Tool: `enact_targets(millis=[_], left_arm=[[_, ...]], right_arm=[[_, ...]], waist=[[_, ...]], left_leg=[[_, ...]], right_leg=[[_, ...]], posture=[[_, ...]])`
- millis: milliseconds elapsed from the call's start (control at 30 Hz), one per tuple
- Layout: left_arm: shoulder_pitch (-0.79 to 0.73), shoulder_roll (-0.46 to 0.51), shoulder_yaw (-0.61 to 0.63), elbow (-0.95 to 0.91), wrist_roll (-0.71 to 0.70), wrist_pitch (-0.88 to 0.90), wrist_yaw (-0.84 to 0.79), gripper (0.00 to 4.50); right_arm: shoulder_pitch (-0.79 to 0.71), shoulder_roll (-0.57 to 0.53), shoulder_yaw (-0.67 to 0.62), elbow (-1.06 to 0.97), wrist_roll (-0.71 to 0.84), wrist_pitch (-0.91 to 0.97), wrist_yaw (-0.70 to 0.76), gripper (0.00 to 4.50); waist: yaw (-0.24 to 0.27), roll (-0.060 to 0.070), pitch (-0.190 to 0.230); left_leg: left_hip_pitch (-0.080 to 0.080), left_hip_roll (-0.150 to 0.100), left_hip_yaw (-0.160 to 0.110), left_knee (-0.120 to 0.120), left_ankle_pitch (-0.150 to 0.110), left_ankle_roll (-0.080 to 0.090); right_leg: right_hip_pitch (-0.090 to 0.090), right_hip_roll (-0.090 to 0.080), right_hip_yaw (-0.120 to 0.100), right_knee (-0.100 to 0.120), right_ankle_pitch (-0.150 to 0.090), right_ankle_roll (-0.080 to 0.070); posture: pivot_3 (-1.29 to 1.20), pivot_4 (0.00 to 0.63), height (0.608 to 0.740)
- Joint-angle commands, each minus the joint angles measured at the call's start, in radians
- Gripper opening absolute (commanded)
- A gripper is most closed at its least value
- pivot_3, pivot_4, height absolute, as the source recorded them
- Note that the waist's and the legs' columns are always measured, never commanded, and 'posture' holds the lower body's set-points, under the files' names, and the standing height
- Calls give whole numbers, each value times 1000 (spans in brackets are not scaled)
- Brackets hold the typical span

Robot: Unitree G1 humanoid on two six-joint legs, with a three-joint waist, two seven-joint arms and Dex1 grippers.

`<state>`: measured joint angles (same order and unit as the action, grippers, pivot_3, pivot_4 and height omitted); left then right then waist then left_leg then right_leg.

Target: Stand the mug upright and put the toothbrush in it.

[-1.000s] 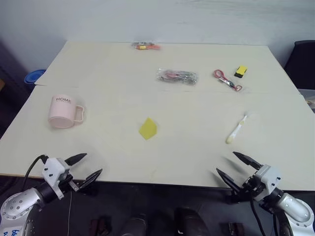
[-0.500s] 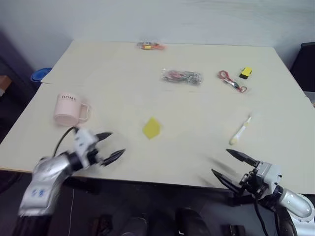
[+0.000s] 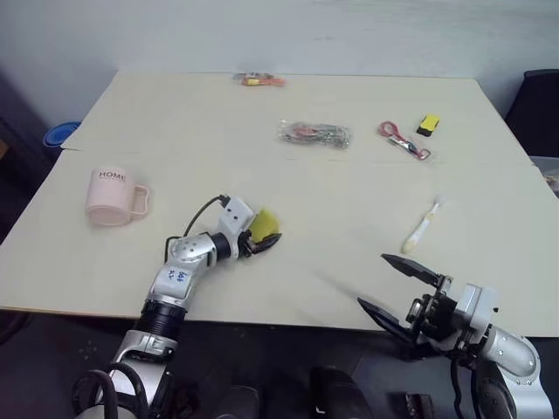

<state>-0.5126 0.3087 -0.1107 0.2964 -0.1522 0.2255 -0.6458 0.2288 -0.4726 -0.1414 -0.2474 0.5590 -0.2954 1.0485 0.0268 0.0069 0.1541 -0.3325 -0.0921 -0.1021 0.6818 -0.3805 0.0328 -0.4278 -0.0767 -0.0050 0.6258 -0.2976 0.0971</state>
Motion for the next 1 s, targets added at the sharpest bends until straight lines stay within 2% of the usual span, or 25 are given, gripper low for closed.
enact_targets(millis=[33,200,267,433,500,600,800,1000], left_arm=[[61,15,85,-68,-45,-32,16,2303],[301,50,356,-295,-136,-161,109,2237],[431,57,491,-367,-134,-139,212,2237],[620,38,736,-418,-153,-24,432,2237],[637,40,774,-408,-159,-5,470,2237],[569,124,826,-247,-134,10,524,2237],[434,243,854,-21,-162,0,522,2237],[399,282,820,57,-164,-37,462,4102]], right_arm=[[-34,19,21,31,4,-40,39,4500],[-117,30,80,61,25,-29,104,4500],[-156,33,108,53,43,-10,132,4500],[-240,45,162,65,40,31,157,4500],[-257,50,168,80,34,34,159,4500],[-290,46,174,121,19,50,164,4500],[-307,33,152,138,21,86,152,4500],[-283,26,128,124,14,99,124,4500]], waist=[[-3,0,0],[-21,0,0],[-27,0,0],[-6,0,0],[10,-1,1],[37,-3,0],[32,-5,-1],[-4,-5,-1]], left_leg=[[0,0,0,0,0,0],[-1,1,-2,-2,-2,-3],[-1,2,-3,-1,-2,-3],[-1,1,-4,0,-3,-2],[-1,0,-5,1,-3,-1],[0,-2,-8,2,-4,0],[0,-2,-9,1,-4,0],[-1,-2,-9,1,-5,0]], right_leg=[[0,0,0,0,0,0],[-7,5,6,2,0,0],[-8,5,7,1,0,0],[-7,6,8,1,0,0],[-5,5,8,1,0,0],[-1,4,6,-1,0,0],[-2,4,5,0,0,0],[-3,4,4,2,0,0]], posture=[[0,150,740],[0,150,740],[0,150,740],[0,150,740],[0,150,740],[0,150,740],[0,150,740],[0,150,740]])
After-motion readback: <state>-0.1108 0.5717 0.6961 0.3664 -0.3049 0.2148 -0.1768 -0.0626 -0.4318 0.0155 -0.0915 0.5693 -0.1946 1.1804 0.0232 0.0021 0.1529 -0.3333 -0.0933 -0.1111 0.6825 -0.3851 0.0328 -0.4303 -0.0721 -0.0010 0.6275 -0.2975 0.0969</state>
